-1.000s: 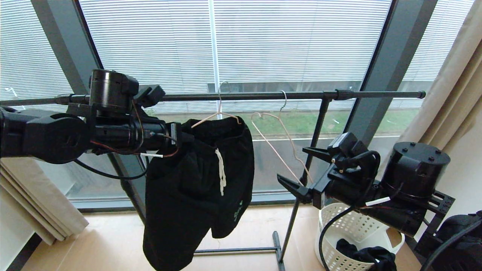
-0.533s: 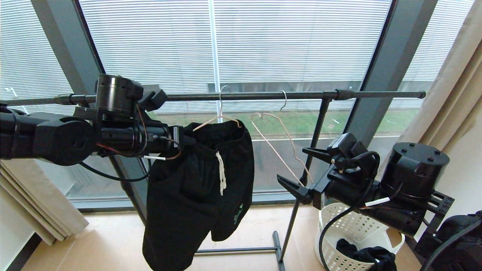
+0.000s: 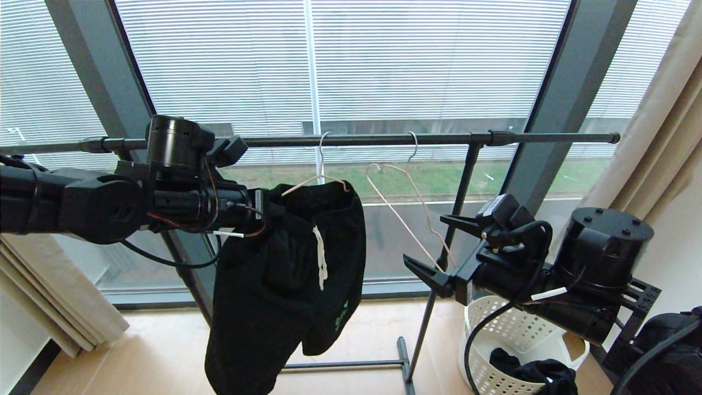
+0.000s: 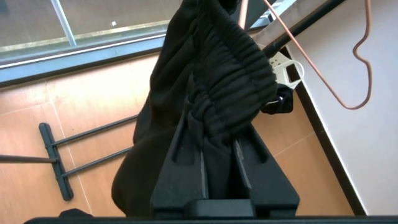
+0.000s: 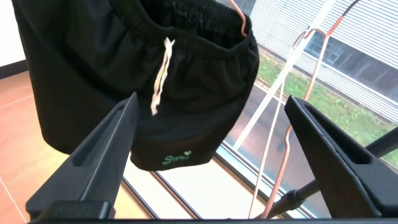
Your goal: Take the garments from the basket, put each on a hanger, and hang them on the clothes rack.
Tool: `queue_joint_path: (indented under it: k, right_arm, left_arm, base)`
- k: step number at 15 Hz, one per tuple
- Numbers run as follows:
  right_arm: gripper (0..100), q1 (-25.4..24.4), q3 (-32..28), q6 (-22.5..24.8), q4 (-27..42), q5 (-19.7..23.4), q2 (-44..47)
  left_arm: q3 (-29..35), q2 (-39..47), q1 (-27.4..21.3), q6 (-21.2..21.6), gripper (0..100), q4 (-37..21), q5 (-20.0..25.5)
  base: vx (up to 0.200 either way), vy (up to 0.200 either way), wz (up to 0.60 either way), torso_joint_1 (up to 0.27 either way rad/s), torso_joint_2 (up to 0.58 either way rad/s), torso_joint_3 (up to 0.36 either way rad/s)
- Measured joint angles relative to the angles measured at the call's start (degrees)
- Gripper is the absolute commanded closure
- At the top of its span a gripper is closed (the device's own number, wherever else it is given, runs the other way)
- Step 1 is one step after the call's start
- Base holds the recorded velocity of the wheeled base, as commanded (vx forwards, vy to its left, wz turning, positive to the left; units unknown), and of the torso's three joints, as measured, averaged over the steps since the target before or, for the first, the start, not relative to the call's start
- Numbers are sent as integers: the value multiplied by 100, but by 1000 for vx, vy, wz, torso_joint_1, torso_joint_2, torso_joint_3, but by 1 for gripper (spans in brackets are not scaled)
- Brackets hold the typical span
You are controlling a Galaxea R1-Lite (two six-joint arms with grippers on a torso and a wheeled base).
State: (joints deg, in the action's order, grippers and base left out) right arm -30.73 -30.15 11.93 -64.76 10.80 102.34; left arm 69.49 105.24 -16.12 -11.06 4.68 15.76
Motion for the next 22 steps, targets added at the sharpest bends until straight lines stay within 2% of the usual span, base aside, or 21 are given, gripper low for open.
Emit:
queue_joint_path:
  k: [10, 12, 16, 17, 19, 22]
  right_arm:
    - [0, 0, 79, 18, -6, -22, -46]
    - [0, 11, 319, 18, 35, -216, -391]
    - [0, 15, 1403, 16, 229, -807, -1580]
    - [0, 17, 1613, 16, 484, -972, -1993]
    - [0, 22, 1880, 16, 1475, -1303, -2951]
    - [0, 26, 2015, 16, 3855, -1698, -4782]
  left_arm:
    - [-430, -391, -15, -7, 0, -56, -22]
    - [-822, -845, 0, -7, 0, -59, -30]
    - [-2153, -2225, -52, -10, 0, -67, -268]
    - [-2537, -2661, -102, -21, 0, -66, -419]
    - [-3390, -3549, -249, -66, 0, -77, -813]
    - [-4472, -5004, -500, -183, 0, -495, -1385]
  base:
    - [0, 0, 0, 0, 0, 0]
    - [0, 0, 0, 0, 0, 0]
    - [0, 0, 0, 0, 0, 0]
    - [0, 0, 0, 0, 0, 0]
    - [0, 0, 0, 0, 0, 0]
    - [0, 0, 0, 0, 0, 0]
